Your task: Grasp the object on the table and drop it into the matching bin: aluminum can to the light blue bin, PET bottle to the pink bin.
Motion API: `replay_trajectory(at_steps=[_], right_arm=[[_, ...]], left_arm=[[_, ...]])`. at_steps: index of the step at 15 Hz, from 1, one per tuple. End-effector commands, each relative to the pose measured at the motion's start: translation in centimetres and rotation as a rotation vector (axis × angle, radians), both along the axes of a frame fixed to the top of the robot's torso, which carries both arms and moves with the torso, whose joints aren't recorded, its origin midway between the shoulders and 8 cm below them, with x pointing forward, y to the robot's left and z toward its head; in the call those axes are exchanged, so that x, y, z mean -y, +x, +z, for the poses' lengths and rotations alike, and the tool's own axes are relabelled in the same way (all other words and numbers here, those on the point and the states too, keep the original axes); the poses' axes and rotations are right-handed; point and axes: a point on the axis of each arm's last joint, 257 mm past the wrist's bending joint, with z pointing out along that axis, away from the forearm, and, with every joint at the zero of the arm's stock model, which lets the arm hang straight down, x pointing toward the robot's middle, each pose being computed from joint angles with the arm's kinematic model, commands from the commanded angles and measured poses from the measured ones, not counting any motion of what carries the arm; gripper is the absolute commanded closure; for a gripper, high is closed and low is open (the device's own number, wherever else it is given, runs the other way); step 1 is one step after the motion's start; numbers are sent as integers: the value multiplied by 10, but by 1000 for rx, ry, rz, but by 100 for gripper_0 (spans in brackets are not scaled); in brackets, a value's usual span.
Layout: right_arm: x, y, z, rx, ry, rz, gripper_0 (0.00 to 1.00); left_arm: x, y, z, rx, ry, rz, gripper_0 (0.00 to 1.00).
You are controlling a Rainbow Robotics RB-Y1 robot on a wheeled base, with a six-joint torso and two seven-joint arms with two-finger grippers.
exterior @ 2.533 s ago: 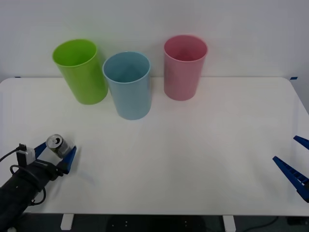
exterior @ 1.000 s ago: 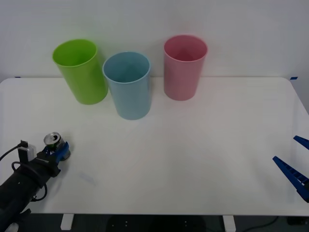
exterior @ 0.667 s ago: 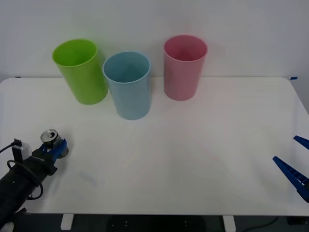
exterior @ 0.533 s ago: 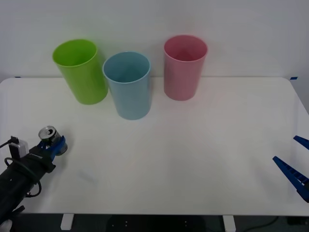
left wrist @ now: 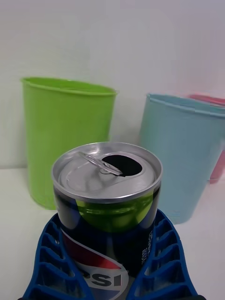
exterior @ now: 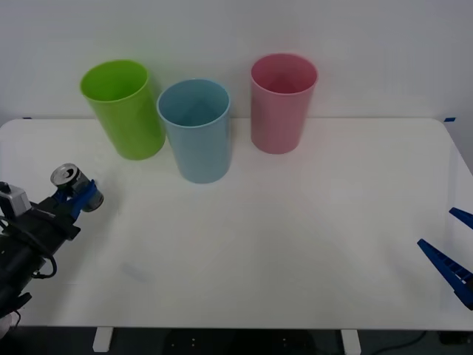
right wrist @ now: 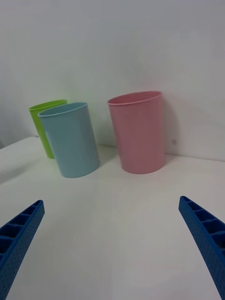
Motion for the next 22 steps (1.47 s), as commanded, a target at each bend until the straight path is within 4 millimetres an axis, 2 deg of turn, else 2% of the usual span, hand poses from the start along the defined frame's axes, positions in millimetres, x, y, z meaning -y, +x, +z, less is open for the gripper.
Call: replay_trajectory(at_steps=[1,4,10,16,22], right_arm=[[0,0,0,0,0,0,0],[0,0,0,0,0,0,0],[0,0,0,0,0,0,0],[0,0,0,0,0,0,0],[0,0,0,0,0,0,0]], left_arm=[[12,3,34,29,-35,-38,100],[23,12,66,53,-61,-68,100],[45,47,125,102,-112,-117,100],[80,67,166,154,-116,-168,100],[117,83,198,188,-100,-204,100]])
